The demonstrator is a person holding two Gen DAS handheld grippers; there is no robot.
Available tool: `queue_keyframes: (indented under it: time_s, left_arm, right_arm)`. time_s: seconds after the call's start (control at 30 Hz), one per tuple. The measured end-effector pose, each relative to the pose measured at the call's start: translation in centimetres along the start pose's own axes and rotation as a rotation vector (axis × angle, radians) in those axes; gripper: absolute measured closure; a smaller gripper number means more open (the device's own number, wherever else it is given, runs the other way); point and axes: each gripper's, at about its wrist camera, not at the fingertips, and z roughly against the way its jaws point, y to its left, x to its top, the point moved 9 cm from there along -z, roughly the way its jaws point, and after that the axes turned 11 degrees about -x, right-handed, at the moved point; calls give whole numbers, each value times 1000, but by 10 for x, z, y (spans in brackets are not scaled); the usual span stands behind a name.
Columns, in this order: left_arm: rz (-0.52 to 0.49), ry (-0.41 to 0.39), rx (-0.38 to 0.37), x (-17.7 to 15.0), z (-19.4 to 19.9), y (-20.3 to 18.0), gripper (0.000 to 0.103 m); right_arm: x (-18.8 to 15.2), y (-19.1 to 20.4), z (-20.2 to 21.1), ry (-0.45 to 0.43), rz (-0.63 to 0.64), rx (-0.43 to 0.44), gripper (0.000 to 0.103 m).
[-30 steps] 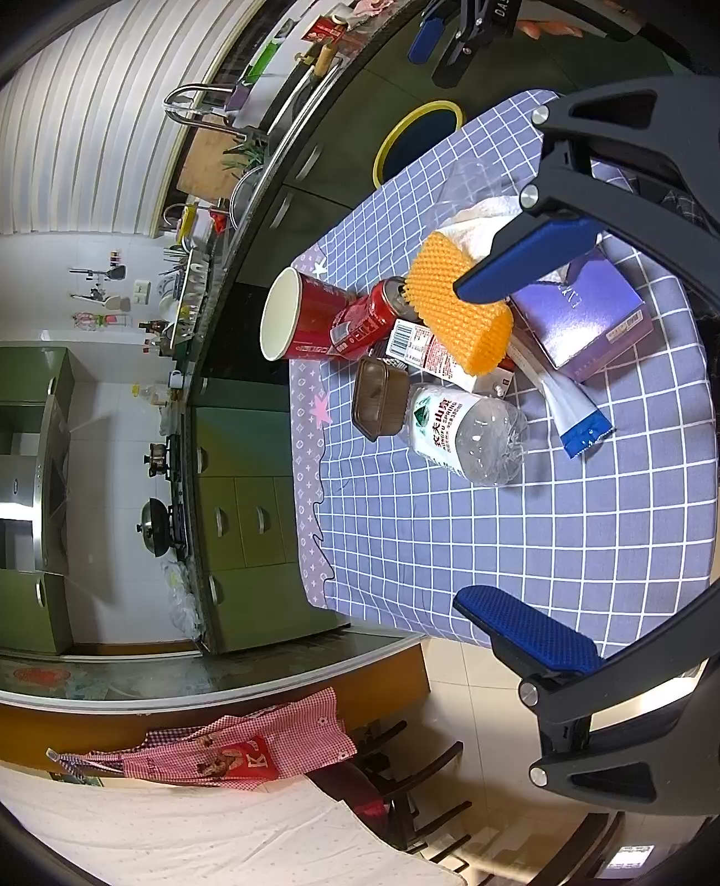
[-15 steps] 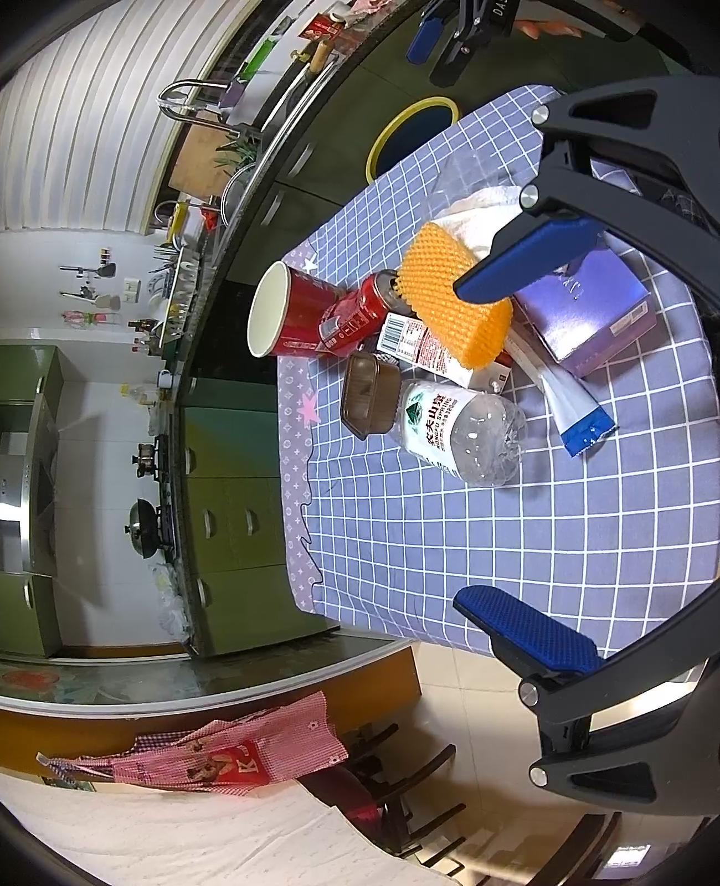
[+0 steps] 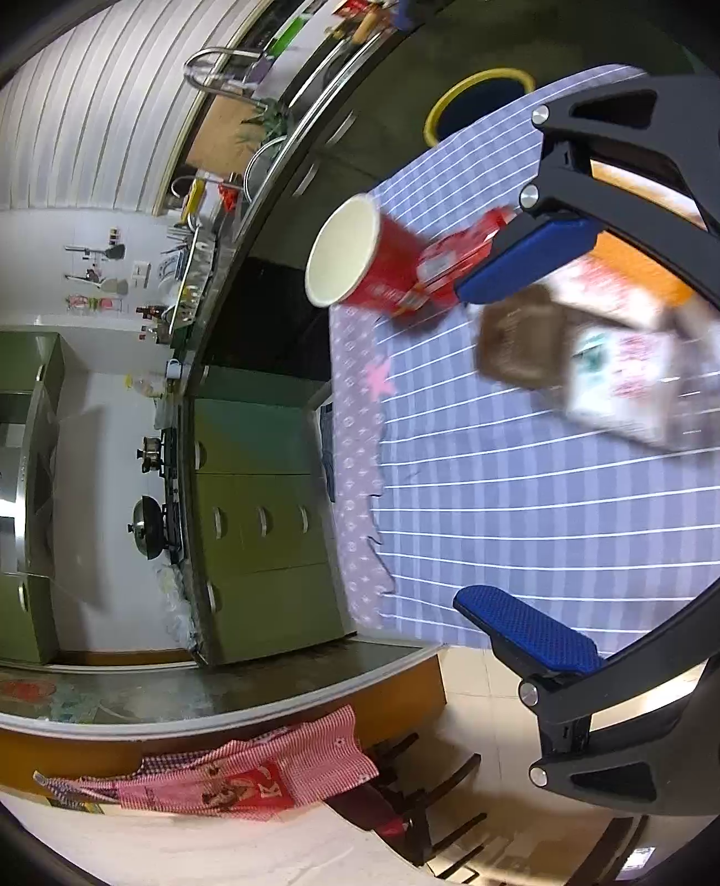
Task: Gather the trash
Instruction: 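Grasp the red paper noodle bowl by its rim with the right tool, then carry the red bowl over the yellow-rimmed bin and open the right tool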
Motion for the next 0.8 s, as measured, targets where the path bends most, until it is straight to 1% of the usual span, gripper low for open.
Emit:
queue_keyframes:
  time_s: [0.07,0.1,0.13,0.17,0.23,0.27,0.33,0.43,0.53,0.6,0.73,0.77,0.8]
  left_arm:
    - [-6,3,5,11,-22,6,6]
    - [-7,5,8,15,-32,9,6]
    - [-9,8,14,18,-43,12,6]
    - [-12,10,20,21,-54,15,6]
    - [-12,11,25,24,-69,21,6]
    - [-11,10,27,25,-76,24,6]
    - [-5,7,32,27,-86,29,6]
    - [14,13,20,24,-97,39,6]
    - [29,16,36,21,-100,50,6]
    - [29,13,51,19,-99,53,6]
    - [29,13,69,19,-98,58,6]
    - [31,12,67,19,-98,59,6]
    - [36,9,63,18,-97,59,6]
  right_arm:
    - [26,1,-19,37,11,-2,12]
    - [35,2,-29,62,11,2,21]
    - [51,2,-48,104,3,-7,29]
    - [61,1,-62,131,5,-20,32]
    - [73,1,-89,187,11,-42,45]
    - [79,1,-107,227,0,-46,49]
    - [84,0,-136,295,-11,-65,62]
    - [87,-2,-177,380,-28,-87,68]
    - [91,-3,-206,432,-42,-95,69]
    - [90,-1,-220,456,-43,-96,69]
    - [84,4,-242,502,-31,-131,70]
    - [82,4,-246,514,-29,-139,71]
    - [78,5,-252,532,-22,-150,76]
